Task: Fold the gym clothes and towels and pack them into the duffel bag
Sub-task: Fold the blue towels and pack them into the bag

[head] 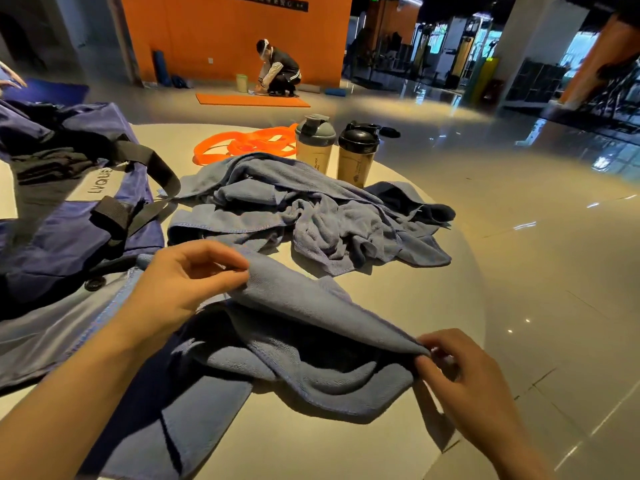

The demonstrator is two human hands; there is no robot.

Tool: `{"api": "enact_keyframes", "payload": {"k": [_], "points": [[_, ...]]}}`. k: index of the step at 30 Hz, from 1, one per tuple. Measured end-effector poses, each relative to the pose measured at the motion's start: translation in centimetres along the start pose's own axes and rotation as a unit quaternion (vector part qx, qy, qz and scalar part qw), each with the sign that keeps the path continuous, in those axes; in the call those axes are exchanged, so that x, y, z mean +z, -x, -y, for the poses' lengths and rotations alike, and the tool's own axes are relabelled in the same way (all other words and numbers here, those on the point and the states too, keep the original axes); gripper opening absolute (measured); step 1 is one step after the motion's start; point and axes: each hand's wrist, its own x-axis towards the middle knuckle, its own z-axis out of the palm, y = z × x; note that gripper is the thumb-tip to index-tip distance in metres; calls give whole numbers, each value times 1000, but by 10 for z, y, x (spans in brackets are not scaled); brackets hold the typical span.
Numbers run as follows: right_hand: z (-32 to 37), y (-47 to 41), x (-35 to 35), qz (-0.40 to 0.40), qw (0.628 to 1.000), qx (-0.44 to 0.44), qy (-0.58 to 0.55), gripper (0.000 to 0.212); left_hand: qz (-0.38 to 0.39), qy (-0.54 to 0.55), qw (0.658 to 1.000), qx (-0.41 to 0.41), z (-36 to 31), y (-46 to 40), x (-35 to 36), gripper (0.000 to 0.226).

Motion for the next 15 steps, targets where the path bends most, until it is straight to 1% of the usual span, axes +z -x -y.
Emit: {"api": "enact_keyframes", "payload": {"k": [1,3,5,8,9,10,11,13,14,15], "points": [[-1,0,-2,-4,1000,18,-17,21,3,-11,1000,-4,2,0,-2,26],[-3,-3,-7,0,997,50,-56,15,39,-51,998,-8,9,-1,-9,34],[-3,-8,-10,27,994,68,-78,10,65,-103,993,-6,13,-2,-15,38],[-2,-17,-14,62,991,69,-93,10,49,-138,989,16,12,-1,-21,56],[-1,-20,-16,70,988,73,-114,10,36,-149,988,24,9,-1,-23,58],[2,-23,-19,80,985,74,-133,16,21,-156,987,33,7,-1,-24,59],[5,-26,-23,86,983,71,-144,28,3,-153,987,40,4,-2,-26,57],[10,-34,-29,85,981,60,-163,51,-36,-117,991,48,1,-5,-29,44],[13,-38,-32,76,980,59,-176,55,-58,-100,992,51,-2,-8,-31,35],[16,-44,-34,63,978,59,-188,51,-77,-91,991,57,-4,-11,-32,27]]}}
